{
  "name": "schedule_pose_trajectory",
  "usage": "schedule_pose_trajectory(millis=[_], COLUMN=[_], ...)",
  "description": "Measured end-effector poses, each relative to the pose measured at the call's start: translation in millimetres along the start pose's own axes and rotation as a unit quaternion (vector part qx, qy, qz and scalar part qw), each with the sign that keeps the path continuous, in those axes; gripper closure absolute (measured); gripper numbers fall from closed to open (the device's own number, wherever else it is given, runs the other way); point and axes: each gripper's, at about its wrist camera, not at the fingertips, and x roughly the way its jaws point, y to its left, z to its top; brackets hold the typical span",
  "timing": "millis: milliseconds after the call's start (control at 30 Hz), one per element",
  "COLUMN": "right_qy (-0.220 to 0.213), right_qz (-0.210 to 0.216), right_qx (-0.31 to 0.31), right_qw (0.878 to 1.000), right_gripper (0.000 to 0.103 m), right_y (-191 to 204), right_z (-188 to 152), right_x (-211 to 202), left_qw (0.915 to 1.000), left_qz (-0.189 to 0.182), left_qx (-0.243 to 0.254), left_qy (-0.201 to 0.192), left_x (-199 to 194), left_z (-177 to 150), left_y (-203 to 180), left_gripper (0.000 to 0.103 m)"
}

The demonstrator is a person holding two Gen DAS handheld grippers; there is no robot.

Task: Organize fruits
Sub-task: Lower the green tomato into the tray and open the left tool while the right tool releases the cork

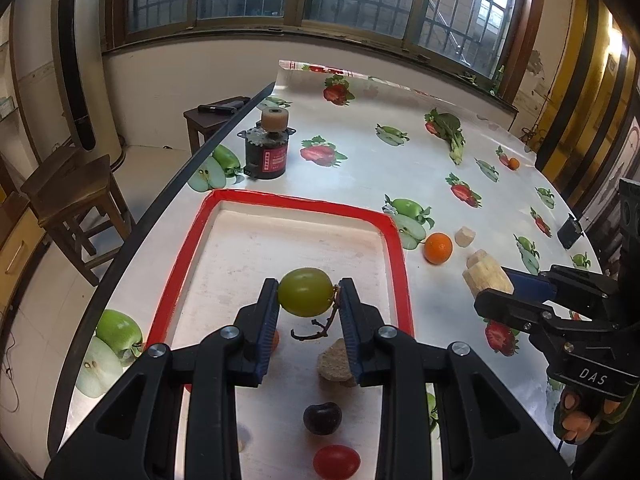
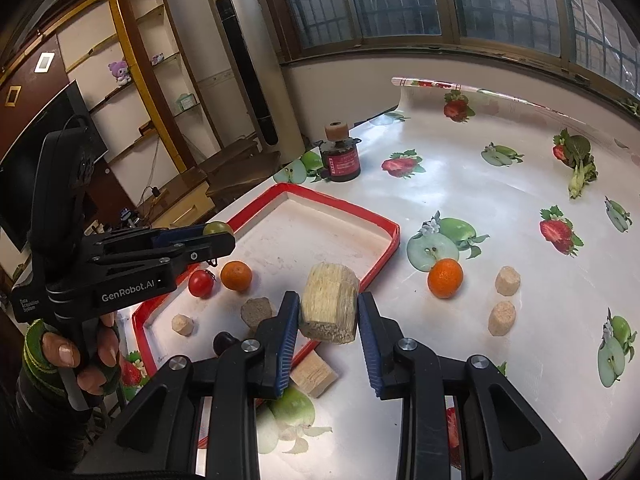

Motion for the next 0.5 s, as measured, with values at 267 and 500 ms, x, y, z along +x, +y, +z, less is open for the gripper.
schedule_pose_trajectory(millis=[267,500], right_qy=[0.007,0.031], right_qz=[0.009,0.017], right_qx=[-0.001,-0.003], right_qw=[1.000,0.999], right_gripper=[0.073,0.073], right_y=[8,15], right_z=[17,31], right_x=[24,62], left_qw=[0.9997,0.9985], left_qz=[0.001,0.008], left_qx=[-0.025,-0.043], left_qy=[0.006,0.032], left_x=[13,46], left_z=[15,24], left_y=[20,36], left_gripper=[0.076,0.076])
